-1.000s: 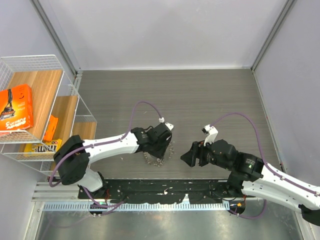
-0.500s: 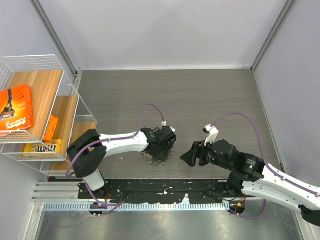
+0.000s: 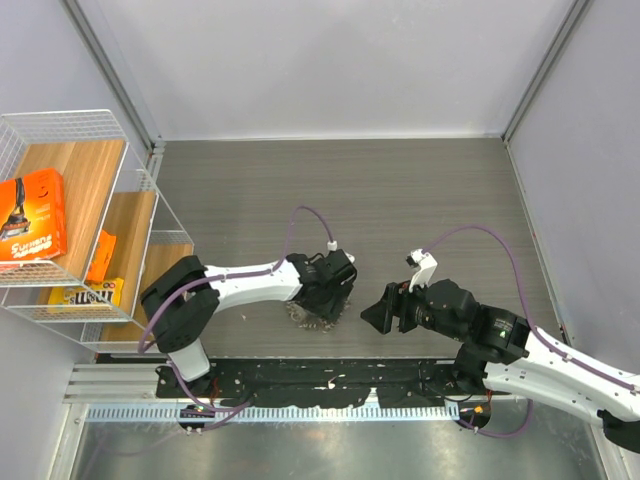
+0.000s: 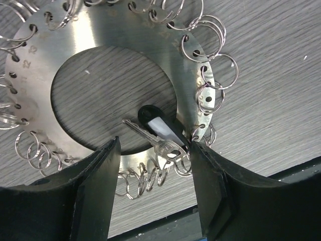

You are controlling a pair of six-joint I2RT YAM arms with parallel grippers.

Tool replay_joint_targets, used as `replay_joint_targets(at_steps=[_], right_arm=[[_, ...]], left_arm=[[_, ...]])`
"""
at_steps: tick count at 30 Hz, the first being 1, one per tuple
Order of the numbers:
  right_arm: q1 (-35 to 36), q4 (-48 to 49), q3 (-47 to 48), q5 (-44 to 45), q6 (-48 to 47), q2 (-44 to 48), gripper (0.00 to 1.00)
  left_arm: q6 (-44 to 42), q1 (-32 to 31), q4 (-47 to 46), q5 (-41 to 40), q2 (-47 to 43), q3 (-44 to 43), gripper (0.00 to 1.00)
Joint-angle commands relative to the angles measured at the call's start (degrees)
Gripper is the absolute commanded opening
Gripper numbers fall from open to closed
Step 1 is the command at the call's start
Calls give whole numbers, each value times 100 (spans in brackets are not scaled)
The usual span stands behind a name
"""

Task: Put the keys on the keyring

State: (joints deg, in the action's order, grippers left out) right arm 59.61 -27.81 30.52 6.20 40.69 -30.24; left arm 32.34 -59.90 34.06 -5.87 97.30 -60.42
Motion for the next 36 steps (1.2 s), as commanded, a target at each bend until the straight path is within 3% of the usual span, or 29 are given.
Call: replay_joint_targets(at_steps=[1,12,26,36], right_arm=[[-11,241,77,-13,-34,0,73],[-11,311,112,-57,-78,-105,73],[-11,338,77,-101,-26,-70,73],[-11,338,94,-57,-43,-105,73]], left_arm=[[-52,-13,-137,217,202,-233,63],[-17,-4,-365,428,500,-233,60],[-87,92,-427,324,247,-84,2],[-210,66,-769,-282,-974,346,0]])
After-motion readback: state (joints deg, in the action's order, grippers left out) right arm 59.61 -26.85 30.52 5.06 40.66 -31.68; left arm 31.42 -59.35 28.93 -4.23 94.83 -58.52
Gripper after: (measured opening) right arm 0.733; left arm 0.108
